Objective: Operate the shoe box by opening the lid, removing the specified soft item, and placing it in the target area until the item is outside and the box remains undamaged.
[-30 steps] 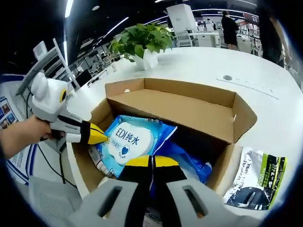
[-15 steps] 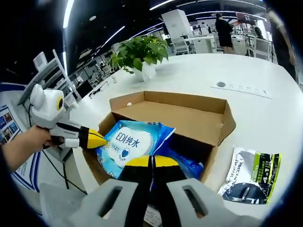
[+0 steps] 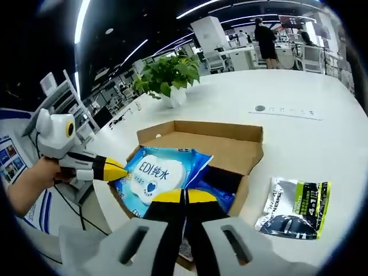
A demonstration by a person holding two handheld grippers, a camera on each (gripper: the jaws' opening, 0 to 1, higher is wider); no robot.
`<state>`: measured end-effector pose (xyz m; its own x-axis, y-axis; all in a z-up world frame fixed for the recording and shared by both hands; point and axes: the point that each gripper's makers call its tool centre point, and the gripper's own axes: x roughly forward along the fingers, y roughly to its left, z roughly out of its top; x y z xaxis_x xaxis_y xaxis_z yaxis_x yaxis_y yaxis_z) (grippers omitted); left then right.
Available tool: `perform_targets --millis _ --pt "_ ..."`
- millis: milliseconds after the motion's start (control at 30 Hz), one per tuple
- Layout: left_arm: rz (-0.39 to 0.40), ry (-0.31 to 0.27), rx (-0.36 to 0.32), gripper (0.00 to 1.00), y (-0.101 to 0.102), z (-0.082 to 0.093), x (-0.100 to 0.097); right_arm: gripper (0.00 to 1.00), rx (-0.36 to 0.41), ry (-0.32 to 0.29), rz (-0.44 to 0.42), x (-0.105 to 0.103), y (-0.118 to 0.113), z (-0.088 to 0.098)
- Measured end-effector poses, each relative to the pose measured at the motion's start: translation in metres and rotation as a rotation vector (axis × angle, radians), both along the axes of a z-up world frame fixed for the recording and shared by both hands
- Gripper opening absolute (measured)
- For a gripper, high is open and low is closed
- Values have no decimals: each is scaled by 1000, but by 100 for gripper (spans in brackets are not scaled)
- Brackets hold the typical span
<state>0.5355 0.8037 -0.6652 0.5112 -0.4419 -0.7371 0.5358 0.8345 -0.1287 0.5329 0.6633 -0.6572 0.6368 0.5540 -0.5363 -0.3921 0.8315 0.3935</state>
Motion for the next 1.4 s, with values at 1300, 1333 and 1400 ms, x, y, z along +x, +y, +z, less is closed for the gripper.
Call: perform_targets --millis 1300,1333,1400 --pt "-91 -15 -98 0 -112 33 -5 0 -25 22 -128 -19 -112 28" --pt "-93 -16 -102 0 -115 34 -5 0 -27 22 -129 -19 -114 29" --pt "-94 -15 -110 0 -121 35 -4 0 -30 21 -133 -19 -120 30"
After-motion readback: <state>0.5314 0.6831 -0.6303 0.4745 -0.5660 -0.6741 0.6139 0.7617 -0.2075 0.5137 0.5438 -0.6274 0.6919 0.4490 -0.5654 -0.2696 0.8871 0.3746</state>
